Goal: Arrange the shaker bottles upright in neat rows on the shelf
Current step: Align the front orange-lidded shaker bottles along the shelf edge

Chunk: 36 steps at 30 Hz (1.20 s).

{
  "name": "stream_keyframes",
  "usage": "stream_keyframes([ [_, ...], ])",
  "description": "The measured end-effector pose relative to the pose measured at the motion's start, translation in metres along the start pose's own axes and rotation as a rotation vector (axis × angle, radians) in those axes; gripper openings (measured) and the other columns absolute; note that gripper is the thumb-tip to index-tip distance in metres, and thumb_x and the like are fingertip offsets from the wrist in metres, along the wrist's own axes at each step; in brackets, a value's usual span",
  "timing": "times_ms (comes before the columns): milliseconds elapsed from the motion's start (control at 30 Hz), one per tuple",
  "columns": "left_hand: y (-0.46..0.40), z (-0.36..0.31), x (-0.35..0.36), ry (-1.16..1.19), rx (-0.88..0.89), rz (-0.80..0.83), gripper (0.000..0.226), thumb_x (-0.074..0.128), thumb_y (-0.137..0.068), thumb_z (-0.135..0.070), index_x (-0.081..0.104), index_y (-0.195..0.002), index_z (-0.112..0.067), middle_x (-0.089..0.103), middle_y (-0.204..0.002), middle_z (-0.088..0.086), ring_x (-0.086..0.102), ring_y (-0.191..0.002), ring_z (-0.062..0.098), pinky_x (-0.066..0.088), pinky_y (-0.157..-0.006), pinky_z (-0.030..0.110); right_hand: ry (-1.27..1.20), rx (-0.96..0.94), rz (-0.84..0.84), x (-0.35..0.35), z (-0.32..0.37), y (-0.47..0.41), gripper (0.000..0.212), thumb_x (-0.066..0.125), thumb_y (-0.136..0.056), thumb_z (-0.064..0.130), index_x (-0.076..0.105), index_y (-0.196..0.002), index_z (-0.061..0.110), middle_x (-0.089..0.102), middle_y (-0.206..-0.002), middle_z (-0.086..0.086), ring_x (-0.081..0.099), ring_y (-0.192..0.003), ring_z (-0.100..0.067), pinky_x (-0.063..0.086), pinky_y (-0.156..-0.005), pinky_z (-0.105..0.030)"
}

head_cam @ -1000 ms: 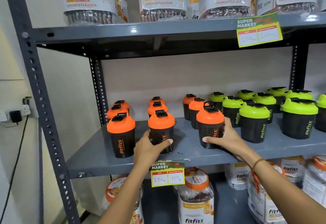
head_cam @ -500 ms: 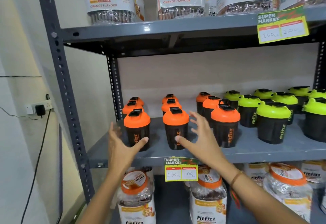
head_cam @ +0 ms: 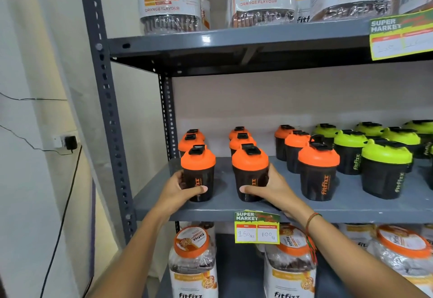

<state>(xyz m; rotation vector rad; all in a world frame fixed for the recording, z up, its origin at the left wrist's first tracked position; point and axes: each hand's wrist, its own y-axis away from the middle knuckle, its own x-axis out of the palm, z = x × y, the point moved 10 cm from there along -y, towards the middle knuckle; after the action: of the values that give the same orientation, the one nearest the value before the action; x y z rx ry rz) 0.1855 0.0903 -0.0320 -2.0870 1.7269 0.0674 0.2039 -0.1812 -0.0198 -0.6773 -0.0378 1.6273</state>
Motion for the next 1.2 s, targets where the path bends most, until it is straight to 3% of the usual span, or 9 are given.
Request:
stream_keyframes([
  [100, 0.004, -0.004, -0.004, -0.026, 0.032, -0.043, 0.065, 0.088, -0.061, -0.034, 0.053, -0.115, -0.026, 0.061, -0.104, -0.015, 0.058, -0.093, -0.002, 0.043, -0.071, 0.016, 0.018, -0.022, -0.016, -0.001, 0.002, 0.002, 0.095, 0.088, -0.053, 0.06, 0.044, -0.134, 0.039, 0.063, -0.129, 0.01, 0.06, -0.119, -0.012, 0.05, -0.103, -0.042],
  [433, 0.007, 0.001, -0.025, -0.059, 0.059, -0.096, 0.064, 0.09, -0.058, -0.032, 0.058, -0.113, -0.025, 0.066, -0.108, -0.006, 0.063, -0.1, 0.011, 0.05, -0.087, 0.033, 0.097, -0.033, -0.028, -0.002, 0.002, 0.003, 0.095, 0.085, -0.053, 0.066, 0.043, -0.131, 0.032, 0.064, -0.128, 0.003, 0.061, -0.118, -0.018, 0.052, -0.101, -0.045],
  [667, 0.01, -0.002, -0.023, -0.054, 0.074, -0.106, 0.062, 0.089, -0.059, -0.033, 0.054, -0.111, -0.031, 0.061, -0.106, -0.013, 0.06, -0.098, 0.009, 0.047, -0.085, 0.028, 0.093, -0.032, -0.024, -0.001, -0.001, 0.001, 0.093, 0.083, -0.053, 0.068, 0.041, -0.128, 0.035, 0.063, -0.128, 0.004, 0.061, -0.117, -0.017, 0.052, -0.101, -0.042],
  [833, 0.012, -0.005, -0.025, -0.073, 0.092, -0.13, 0.059, 0.088, -0.06, -0.033, 0.055, -0.109, -0.032, 0.063, -0.102, -0.014, 0.058, -0.089, -0.005, 0.045, -0.072, 0.017, 0.078, -0.029, -0.018, -0.001, -0.001, 0.001, 0.094, 0.085, -0.053, 0.067, 0.042, -0.129, 0.034, 0.064, -0.128, 0.004, 0.062, -0.117, -0.017, 0.053, -0.1, -0.045],
  [1100, 0.012, -0.003, -0.026, -0.107, 0.056, -0.154, 0.069, 0.087, -0.062, -0.034, 0.054, -0.121, -0.021, 0.062, -0.116, -0.005, 0.057, -0.095, 0.009, 0.043, -0.073, 0.02, 0.061, -0.015, 0.006, 0.0, 0.0, 0.002, 0.098, 0.085, -0.054, 0.066, 0.041, -0.134, 0.031, 0.063, -0.13, 0.003, 0.062, -0.118, -0.017, 0.053, -0.1, -0.046],
  [1200, 0.013, -0.002, -0.025, -0.096, 0.043, -0.139, 0.071, 0.087, -0.062, -0.034, 0.054, -0.123, -0.018, 0.063, -0.124, 0.001, 0.058, -0.1, 0.013, 0.044, -0.081, 0.027, 0.057, -0.014, 0.013, 0.0, -0.001, 0.002, 0.098, 0.085, -0.054, 0.066, 0.04, -0.134, 0.031, 0.063, -0.13, 0.002, 0.061, -0.118, -0.018, 0.053, -0.101, -0.047],
])
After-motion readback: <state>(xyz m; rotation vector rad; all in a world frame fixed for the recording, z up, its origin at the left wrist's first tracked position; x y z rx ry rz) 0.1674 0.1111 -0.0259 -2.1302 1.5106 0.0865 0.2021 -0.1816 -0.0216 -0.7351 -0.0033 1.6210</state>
